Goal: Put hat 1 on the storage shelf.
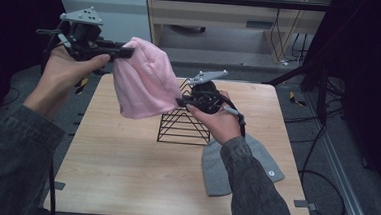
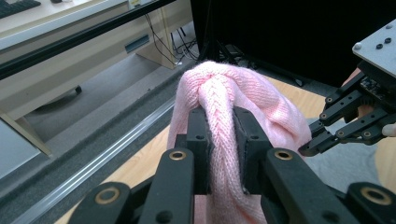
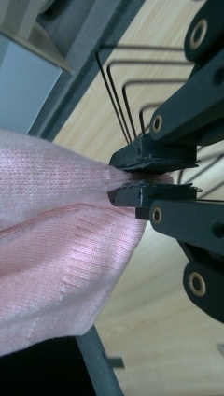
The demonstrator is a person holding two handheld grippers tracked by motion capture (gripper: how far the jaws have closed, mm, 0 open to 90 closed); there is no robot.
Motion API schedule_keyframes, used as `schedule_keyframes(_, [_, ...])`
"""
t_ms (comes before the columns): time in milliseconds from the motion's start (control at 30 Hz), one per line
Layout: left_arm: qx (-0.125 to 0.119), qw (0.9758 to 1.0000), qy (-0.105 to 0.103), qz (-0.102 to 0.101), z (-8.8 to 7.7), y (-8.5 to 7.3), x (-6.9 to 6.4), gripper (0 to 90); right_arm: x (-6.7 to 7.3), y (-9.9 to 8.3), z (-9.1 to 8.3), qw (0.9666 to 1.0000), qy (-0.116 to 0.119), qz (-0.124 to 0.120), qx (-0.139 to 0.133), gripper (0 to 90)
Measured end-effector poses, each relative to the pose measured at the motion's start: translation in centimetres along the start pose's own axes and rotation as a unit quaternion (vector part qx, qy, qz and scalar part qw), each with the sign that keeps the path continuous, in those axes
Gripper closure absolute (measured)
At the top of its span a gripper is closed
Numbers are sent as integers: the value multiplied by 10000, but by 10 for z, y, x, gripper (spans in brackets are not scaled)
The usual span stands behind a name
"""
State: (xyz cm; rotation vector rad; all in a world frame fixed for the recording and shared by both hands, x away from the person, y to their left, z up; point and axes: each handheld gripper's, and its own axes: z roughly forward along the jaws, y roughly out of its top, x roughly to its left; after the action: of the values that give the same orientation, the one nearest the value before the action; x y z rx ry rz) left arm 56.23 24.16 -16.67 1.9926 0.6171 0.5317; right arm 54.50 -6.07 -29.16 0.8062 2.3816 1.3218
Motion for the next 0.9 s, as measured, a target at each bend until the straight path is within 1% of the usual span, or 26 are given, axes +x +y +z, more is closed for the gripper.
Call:
schedule_keyframes(33, [5,10000,-1,0,5,2,2,779,-4,1,1,10000,-24,15,0,830])
schedule_keyframes(67, [7,10000,-10,-4,11,4,4,780,-12,1,4,10000,-90,31,6,834])
schedule_keyframes(100, [42,10000,-11,38,15,5,5,780,-15,0,5,9999,-107,44,7,835])
schedule_keyframes(133, [42,10000,-11,38,15,5,5,780,-15,0,5,9999,-107,44,7,835])
schedule_keyframes(167, [94,9999,-9,68,22,7,4,781,-22,-3,8,9999,-146,79,42,837])
schedule_keyframes(200, [74,9999,-13,80,25,7,4,780,-25,-5,9,9998,-187,90,57,836])
schedule_keyframes(233, [74,9999,-13,80,25,7,4,780,-25,-5,9,9998,-187,90,57,836])
schedule_keyframes(267, [61,10000,-19,55,32,8,4,780,-30,-8,9,9996,-244,113,45,837])
schedule_keyframes(300, [61,10000,-19,55,32,8,4,780,-32,-9,10,9995,-280,119,37,837])
schedule_keyframes(333, [60,10000,-24,39,39,7,4,780,-34,-10,9,9994,-320,149,45,838])
schedule_keyframes(367, [44,10000,-46,30,42,7,4,780,-36,-11,9,9993,-347,149,35,838])
schedule_keyframes(433, [28,10000,-58,14,44,7,4,780,-38,-13,9,9992,-372,157,28,838])
schedule_keyframes(500, [39,9999,-70,61,50,7,3,780,-41,-17,9,9990,-411,184,10,838])
schedule_keyframes(600, [37,9999,-77,93,55,7,1,780,-44,-23,9,9987,-472,211,-25,837])
schedule_keyframes(700, [26,9999,-70,124,60,6,0,779,-46,-29,10,9982,-529,252,-126,836])
schedule_keyframes(800, [54,9999,-77,102,65,4,1,779,-46,-34,11,9981,-536,247,-160,836])
schedule_keyframes(900, [17,9999,-63,117,69,1,0,779,-45,-39,11,9980,-561,253,-174,835])
